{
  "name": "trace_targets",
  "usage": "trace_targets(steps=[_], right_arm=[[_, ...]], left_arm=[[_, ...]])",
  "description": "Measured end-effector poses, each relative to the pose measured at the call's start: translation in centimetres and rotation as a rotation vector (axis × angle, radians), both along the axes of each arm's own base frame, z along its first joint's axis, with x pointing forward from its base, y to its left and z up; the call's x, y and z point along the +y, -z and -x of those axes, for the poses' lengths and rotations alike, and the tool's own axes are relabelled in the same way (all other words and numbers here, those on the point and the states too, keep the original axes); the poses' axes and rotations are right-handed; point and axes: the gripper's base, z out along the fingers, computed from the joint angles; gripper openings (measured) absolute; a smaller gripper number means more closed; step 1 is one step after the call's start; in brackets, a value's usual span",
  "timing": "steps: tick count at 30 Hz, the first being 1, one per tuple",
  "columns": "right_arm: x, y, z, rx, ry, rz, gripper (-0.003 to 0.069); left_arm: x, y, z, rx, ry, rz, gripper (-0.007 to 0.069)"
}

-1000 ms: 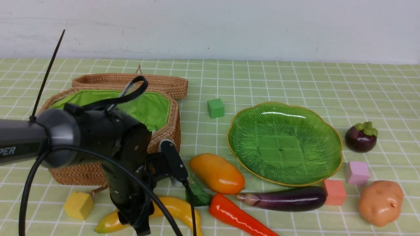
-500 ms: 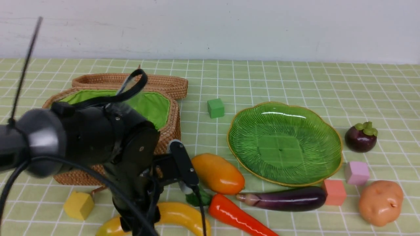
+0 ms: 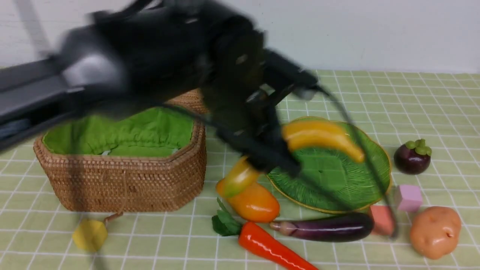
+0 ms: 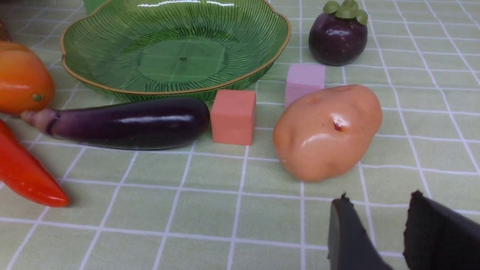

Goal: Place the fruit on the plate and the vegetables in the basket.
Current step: Use the left arm to grab a banana and put it into the right plate

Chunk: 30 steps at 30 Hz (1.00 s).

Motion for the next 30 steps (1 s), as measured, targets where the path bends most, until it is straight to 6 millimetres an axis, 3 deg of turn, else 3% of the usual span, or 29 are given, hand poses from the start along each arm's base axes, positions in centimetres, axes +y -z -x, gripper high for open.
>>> trace_targets(steps=[5, 6, 12, 18, 19, 26, 30], right_arm=[[0.0, 0.0, 0.0, 0.0, 0.0, 0.0, 0.024], [0.0, 0.0, 0.0, 0.0, 0.0, 0.0, 0.024], [0.0, 0.0, 0.0, 0.0, 0.0, 0.0, 0.024], [0.0, 0.0, 0.0, 0.0, 0.0, 0.0, 0.024], [0.0, 0.0, 0.0, 0.0, 0.0, 0.0, 0.024], [0.0, 0.0, 0.0, 0.0, 0.0, 0.0, 0.024], [0.0, 0.0, 0.0, 0.0, 0.0, 0.0, 0.024]], left_arm=[[-5.1, 2.4, -5.4, -0.072, -0.001, 0.038, 0.0307], [-6.0, 3.7, -6.4, -0.073, -0.002, 0.037, 0.0307], [-8.7, 7.0, -9.1, -0.122, 0.013, 0.073, 0.0307], [-9.1, 10.0, -10.0, -0.113, 0.017, 0.057, 0.0324], [-9.2, 10.4, -10.2, -0.113, 0.017, 0.057, 0.0367], [-9.1, 10.3, -10.5, -0.127, 0.01, 0.071, 0.0593], [-8.5, 9.3, -10.0, -0.085, -0.028, 0.057, 0.0612]])
